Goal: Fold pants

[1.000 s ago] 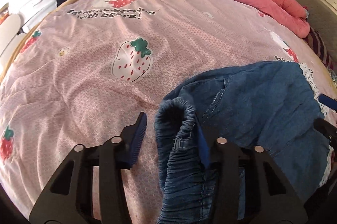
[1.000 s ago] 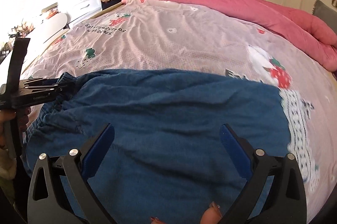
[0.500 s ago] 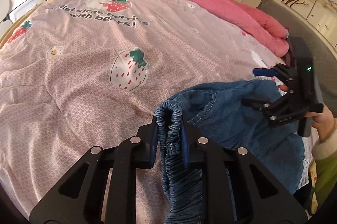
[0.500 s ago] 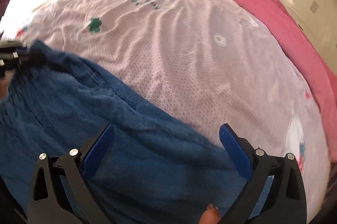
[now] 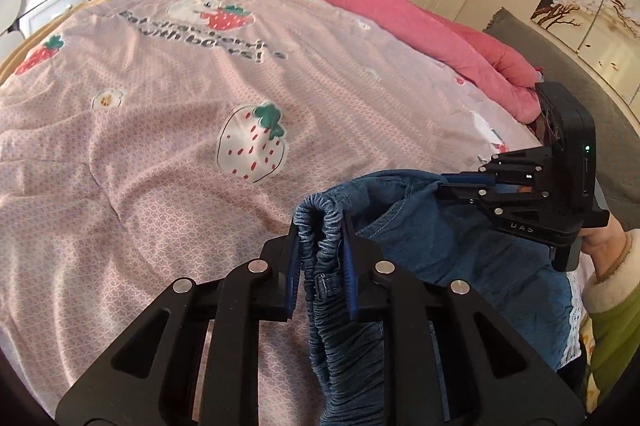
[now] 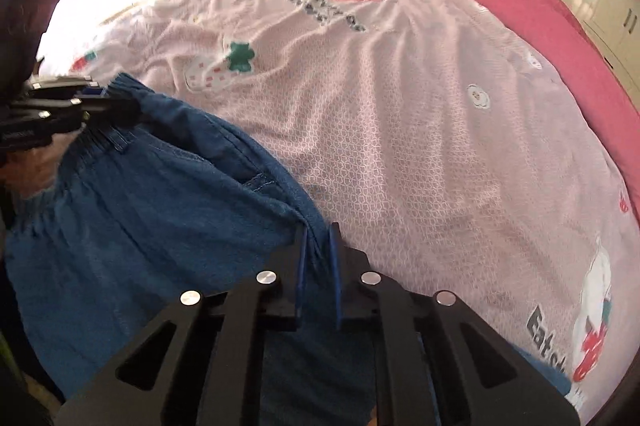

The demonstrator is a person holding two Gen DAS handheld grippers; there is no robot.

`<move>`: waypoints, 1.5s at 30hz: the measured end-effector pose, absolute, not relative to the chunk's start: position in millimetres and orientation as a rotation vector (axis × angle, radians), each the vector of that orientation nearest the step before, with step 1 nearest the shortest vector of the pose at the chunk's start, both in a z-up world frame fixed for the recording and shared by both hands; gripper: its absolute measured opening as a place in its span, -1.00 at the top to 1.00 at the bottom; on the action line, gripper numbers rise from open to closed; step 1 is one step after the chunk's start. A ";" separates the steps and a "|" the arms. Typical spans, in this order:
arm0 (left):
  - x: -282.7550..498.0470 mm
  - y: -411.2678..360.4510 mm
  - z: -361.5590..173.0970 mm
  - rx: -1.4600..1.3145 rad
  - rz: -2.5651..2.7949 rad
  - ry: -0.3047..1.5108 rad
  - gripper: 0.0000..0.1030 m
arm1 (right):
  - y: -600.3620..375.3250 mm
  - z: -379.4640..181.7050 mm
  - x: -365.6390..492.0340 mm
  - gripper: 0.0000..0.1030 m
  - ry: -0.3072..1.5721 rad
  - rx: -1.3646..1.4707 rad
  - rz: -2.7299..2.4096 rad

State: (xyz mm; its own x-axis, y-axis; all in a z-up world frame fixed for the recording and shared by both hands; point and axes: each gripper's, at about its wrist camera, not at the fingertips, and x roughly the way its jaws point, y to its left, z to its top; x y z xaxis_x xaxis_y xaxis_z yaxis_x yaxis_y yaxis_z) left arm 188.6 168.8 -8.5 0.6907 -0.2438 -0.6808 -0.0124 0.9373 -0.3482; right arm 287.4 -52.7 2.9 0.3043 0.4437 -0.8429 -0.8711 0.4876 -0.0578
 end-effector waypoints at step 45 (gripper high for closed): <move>-1.2 156.0 18.4 -0.125 -0.323 0.681 0.52 | -142.7 -20.7 34.1 0.83 0.901 -0.286 1.154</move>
State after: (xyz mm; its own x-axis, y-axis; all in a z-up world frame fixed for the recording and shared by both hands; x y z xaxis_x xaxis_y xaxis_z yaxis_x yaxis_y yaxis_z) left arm -1.2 156.0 18.4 0.7297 -0.3329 -0.5973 0.2517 0.9429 -0.2180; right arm 34.1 -142.7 -20.7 0.1128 0.6647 -0.7385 -0.8780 0.4147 0.2392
